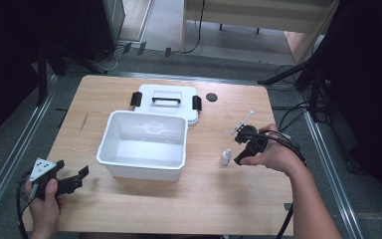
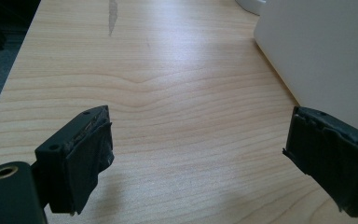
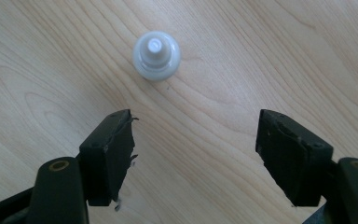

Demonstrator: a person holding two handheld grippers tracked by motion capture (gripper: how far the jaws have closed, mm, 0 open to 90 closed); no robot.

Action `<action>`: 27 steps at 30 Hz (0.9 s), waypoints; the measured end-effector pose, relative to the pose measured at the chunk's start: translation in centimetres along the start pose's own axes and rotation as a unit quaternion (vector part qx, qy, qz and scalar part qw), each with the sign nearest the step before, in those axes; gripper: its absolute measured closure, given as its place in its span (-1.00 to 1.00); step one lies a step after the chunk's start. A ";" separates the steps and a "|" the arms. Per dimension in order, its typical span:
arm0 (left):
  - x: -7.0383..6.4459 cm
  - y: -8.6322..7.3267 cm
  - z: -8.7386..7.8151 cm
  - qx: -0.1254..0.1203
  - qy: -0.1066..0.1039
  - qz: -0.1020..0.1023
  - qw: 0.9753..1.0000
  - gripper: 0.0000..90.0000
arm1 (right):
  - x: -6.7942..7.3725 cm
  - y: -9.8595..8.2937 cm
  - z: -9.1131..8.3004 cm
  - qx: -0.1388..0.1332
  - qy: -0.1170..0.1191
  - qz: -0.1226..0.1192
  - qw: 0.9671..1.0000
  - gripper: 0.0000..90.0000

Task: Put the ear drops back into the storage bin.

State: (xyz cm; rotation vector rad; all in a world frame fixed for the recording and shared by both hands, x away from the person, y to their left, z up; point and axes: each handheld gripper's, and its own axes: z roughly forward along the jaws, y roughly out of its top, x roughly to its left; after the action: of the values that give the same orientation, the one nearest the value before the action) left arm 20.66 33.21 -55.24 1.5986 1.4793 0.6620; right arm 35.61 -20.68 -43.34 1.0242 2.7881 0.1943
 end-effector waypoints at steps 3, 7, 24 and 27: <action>0.0 0.0 0.0 0.000 0.000 0.001 1.000 -0.82 | 0.2 0.3 0.0 -0.003 0.002 -0.005 1.000 -0.31; 0.0 0.0 0.0 0.000 0.000 0.001 1.000 -0.82 | 0.5 0.9 -0.1 0.002 0.011 -0.009 1.000 -0.21; 0.0 0.0 0.0 0.000 -0.002 0.000 1.000 -0.82 | 1.0 3.9 1.4 0.043 0.052 -0.017 0.998 0.22; 0.0 0.0 0.0 0.000 -0.002 0.000 1.000 -0.82 | 1.1 4.2 2.0 0.052 0.053 -0.017 0.997 0.26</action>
State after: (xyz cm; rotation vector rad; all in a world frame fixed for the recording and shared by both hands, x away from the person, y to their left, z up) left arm 20.66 33.23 -55.24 1.5997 1.4768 0.6581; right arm 37.81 -16.71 -44.65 1.0168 2.9375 0.1022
